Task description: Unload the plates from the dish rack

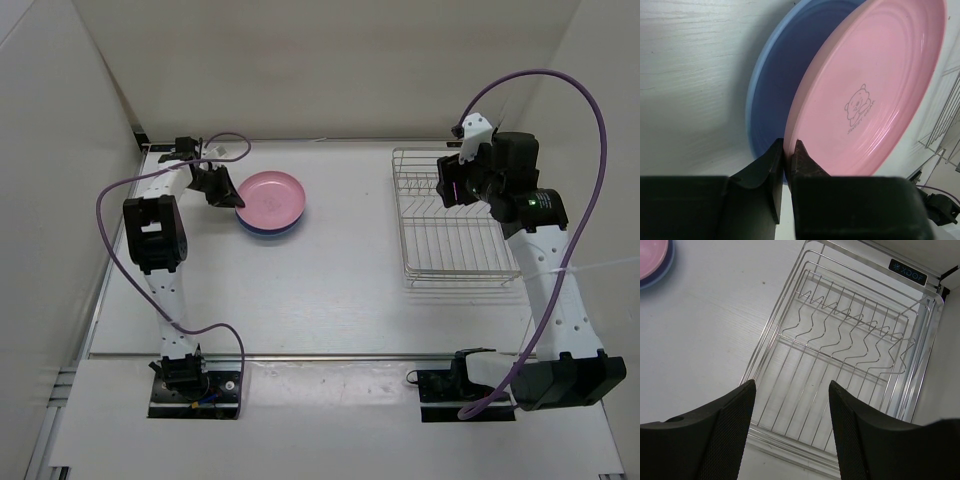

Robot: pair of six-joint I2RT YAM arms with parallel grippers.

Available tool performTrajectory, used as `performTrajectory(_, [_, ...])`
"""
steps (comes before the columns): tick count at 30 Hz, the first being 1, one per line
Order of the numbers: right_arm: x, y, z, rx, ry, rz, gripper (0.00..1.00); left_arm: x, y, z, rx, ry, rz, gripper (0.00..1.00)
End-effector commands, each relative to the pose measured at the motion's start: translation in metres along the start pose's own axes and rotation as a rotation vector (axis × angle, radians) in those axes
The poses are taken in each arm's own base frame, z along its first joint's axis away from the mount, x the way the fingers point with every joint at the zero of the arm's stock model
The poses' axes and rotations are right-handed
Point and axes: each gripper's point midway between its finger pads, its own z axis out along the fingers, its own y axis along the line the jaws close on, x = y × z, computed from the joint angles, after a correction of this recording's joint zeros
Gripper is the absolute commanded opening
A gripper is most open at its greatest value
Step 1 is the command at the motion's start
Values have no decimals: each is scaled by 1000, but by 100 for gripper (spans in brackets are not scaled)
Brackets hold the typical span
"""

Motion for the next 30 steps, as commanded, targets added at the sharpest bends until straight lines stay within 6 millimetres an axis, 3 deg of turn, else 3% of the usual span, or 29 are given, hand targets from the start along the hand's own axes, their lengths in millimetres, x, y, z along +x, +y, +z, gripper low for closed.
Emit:
performTrajectory(1, [-14, 2, -8, -11, -48, -11, 64, -17, -13, -8, 35, -51, 39, 11])
performTrajectory(14, [-9, 7, -11, -32, -45, -19, 64, -18, -7, -3, 21, -46, 43, 19])
performTrajectory(20, [-7, 10, -12, -42, -46, -19, 64, -22, -12, -11, 15, -63, 53, 29])
performTrajectory(30, [-7, 10, -17, -39, -55, -30, 64, -27, -19, -16, 26, -78, 57, 31])
